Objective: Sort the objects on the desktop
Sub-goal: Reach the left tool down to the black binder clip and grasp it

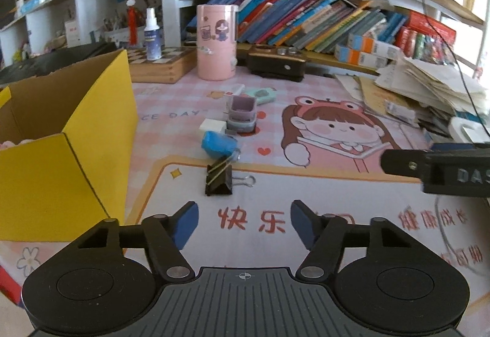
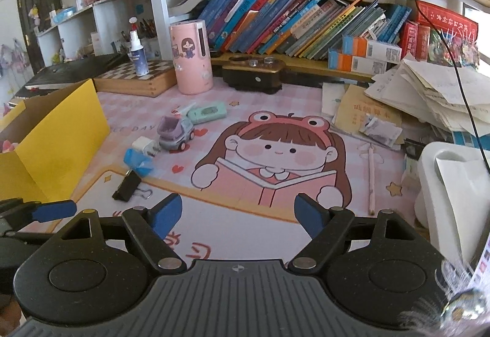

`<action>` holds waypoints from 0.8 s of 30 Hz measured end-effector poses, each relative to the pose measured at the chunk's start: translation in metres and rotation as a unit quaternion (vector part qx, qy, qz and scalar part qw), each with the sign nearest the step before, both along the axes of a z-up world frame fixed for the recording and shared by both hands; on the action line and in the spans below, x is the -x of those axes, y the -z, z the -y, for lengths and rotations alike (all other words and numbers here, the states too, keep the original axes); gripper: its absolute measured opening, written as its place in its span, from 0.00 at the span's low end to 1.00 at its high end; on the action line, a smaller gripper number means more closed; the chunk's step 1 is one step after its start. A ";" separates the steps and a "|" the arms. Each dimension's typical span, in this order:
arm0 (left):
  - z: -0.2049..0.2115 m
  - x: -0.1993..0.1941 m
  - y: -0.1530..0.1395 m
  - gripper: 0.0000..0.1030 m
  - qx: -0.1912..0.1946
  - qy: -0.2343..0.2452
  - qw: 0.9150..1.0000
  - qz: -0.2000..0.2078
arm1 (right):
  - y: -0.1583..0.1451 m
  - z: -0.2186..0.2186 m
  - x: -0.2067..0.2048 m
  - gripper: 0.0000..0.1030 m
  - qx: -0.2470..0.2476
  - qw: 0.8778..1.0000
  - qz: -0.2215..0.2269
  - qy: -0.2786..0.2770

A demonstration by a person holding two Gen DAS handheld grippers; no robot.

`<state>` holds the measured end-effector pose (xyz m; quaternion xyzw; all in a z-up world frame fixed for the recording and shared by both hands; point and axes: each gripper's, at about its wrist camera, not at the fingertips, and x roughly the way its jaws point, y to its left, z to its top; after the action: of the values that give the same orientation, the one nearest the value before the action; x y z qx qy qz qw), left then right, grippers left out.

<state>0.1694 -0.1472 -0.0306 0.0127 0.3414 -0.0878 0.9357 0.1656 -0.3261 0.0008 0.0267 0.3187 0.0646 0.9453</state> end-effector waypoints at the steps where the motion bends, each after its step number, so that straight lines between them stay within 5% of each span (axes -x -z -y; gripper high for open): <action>1: 0.001 -0.003 0.001 0.57 0.002 -0.004 1.000 -0.002 | 0.000 0.002 -0.002 0.77 0.000 1.000 0.000 0.000; 15: 0.008 -0.033 0.010 0.43 0.000 -0.039 0.999 -0.012 | 0.003 0.013 -0.011 0.77 -0.006 1.000 -0.002 -0.010; 20: 0.015 -0.054 0.010 0.37 -0.022 -0.046 0.999 0.007 | 0.003 0.013 -0.011 0.77 -0.004 1.000 -0.002 -0.009; 24: 0.025 -0.065 0.013 0.23 -0.066 -0.034 0.997 0.023 | 0.004 0.013 -0.013 0.77 -0.001 1.000 -0.001 -0.008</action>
<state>0.2345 -0.1721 -0.0439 0.0645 0.3253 -0.0330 0.9428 0.1784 -0.3388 -0.0036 0.0253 0.3201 0.0729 0.9442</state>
